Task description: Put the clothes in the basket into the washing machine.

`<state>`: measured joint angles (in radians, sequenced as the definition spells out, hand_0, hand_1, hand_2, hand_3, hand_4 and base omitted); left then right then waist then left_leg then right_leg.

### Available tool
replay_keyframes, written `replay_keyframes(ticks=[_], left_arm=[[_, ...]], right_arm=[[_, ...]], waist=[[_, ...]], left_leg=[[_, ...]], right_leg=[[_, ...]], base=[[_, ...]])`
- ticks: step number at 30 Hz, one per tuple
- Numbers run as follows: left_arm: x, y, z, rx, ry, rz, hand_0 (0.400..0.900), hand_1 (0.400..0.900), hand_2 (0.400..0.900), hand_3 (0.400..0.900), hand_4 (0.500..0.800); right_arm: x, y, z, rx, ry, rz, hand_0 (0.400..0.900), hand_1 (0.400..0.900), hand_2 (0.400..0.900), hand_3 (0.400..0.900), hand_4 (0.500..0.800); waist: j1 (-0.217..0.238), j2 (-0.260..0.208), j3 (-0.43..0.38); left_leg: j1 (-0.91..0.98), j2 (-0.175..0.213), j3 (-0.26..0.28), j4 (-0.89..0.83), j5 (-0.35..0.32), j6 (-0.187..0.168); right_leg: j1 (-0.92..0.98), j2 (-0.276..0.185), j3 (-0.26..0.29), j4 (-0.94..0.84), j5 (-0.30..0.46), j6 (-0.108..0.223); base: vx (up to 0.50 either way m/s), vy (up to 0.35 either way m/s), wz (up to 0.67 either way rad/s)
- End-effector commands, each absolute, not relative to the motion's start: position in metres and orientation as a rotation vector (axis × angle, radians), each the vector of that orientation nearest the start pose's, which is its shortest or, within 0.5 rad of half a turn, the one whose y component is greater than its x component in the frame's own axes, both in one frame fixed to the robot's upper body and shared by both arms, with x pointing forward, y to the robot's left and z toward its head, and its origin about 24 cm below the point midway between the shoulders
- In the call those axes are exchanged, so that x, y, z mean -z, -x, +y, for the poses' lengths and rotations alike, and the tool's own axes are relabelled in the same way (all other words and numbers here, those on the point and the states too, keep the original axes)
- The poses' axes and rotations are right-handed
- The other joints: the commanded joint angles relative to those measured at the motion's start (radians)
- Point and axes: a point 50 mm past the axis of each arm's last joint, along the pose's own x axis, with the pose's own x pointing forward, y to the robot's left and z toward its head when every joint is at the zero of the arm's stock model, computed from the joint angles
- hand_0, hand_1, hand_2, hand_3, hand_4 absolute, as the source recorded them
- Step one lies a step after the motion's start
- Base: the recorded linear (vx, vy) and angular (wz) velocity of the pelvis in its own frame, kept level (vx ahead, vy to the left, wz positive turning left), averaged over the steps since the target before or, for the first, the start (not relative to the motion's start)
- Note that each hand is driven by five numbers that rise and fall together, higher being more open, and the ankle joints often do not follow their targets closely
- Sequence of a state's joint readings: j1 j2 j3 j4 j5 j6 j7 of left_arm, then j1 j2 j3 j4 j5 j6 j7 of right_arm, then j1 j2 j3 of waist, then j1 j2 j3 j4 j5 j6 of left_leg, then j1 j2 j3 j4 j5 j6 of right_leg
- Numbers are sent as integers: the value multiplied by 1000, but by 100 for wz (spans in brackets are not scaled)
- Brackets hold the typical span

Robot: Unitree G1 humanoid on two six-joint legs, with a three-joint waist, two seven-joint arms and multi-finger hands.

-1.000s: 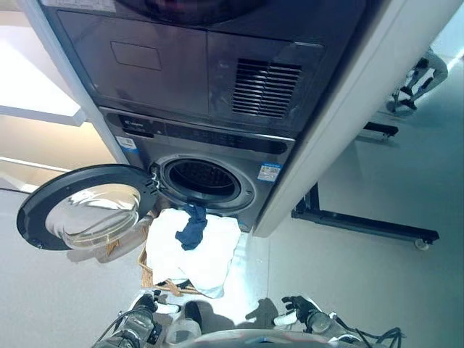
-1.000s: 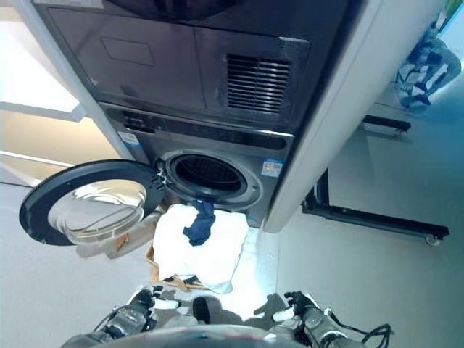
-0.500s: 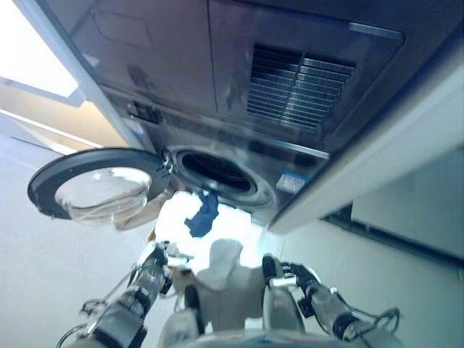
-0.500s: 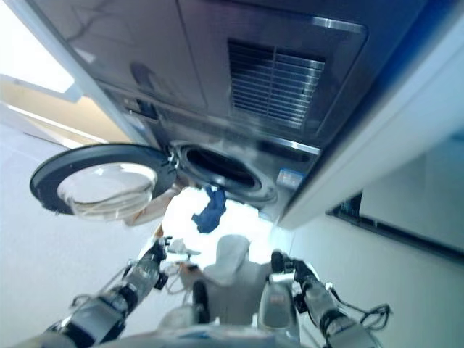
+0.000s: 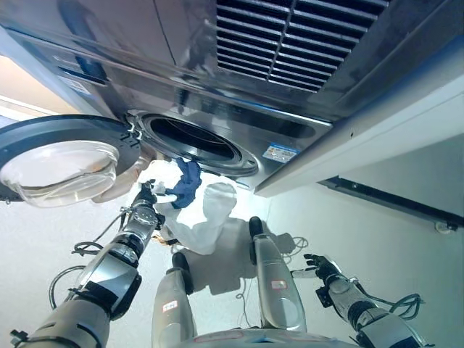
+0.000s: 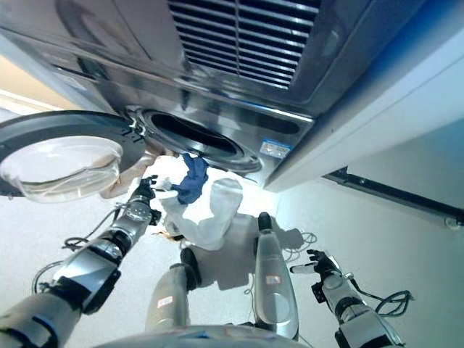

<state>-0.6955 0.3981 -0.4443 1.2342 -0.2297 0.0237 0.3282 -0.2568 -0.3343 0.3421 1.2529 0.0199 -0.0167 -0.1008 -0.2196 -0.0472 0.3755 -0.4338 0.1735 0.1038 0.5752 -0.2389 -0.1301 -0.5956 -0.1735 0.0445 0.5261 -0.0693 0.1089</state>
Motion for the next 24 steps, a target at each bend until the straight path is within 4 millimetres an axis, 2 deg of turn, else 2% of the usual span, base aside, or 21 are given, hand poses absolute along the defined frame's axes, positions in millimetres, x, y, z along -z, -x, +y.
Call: replay_keyframes(ticks=[1, 6, 11, 12, 14, 24], left_arm=[[-29, -344, 275, -450, -577, 429, 900, 900, 900, 900, 800], [-65, -361, 283, -532, -557, 360, 900, 900, 900, 900, 800], [-87, -369, 288, -579, -565, 311, 900, 900, 900, 900, 800], [-91, -370, 289, -588, -565, 304, 900, 900, 900, 900, 800], [-99, -372, 292, -606, -569, 291, 900, 900, 900, 900, 800], [-137, -382, 297, -652, -574, 196, 900, 900, 900, 900, 800]], right_arm=[[123, -168, -277, 45, 617, 1035, 900, 900, 900, 900, 800], [121, -170, -280, 39, 623, 1028, 900, 900, 900, 900, 800], [119, -170, -285, 67, 610, 1034, 900, 900, 900, 900, 800], [119, -169, -286, 80, 605, 1036, 900, 900, 900, 900, 800], [117, -169, -290, 109, 593, 1033, 900, 900, 900, 900, 800], [115, -170, -292, 139, 554, 1002, 900, 900, 900, 900, 800]], waist=[[-9, 13, 1], [-19, 9, 27], [-21, -3, 38], [-18, -3, 42], [-19, -9, 47], [-31, -27, 64]], left_leg=[[80, 51, -37, -50, -38, 71], [-77, 63, -42, 85, -65, 65], [-208, 75, -65, 209, -96, 63], [-223, 80, -75, 253, -141, 61], [-272, 83, -85, 314, -161, 65], [-473, 94, -129, 528, -219, 84]], right_leg=[[-165, -29, 77, 130, 60, 44], [-245, -21, 86, 226, 19, 32], [-306, -15, 85, 293, -9, 20], [-313, -15, 86, 333, -52, 25], [-338, -12, 84, 363, -64, 20], [-466, 4, 84, 467, -96, 0]], base=[[-79, 5, -8], [-62, -9, -3], [-1, -20, -2], [47, -32, -4], [23, -37, -6], [-52, -38, -5]])
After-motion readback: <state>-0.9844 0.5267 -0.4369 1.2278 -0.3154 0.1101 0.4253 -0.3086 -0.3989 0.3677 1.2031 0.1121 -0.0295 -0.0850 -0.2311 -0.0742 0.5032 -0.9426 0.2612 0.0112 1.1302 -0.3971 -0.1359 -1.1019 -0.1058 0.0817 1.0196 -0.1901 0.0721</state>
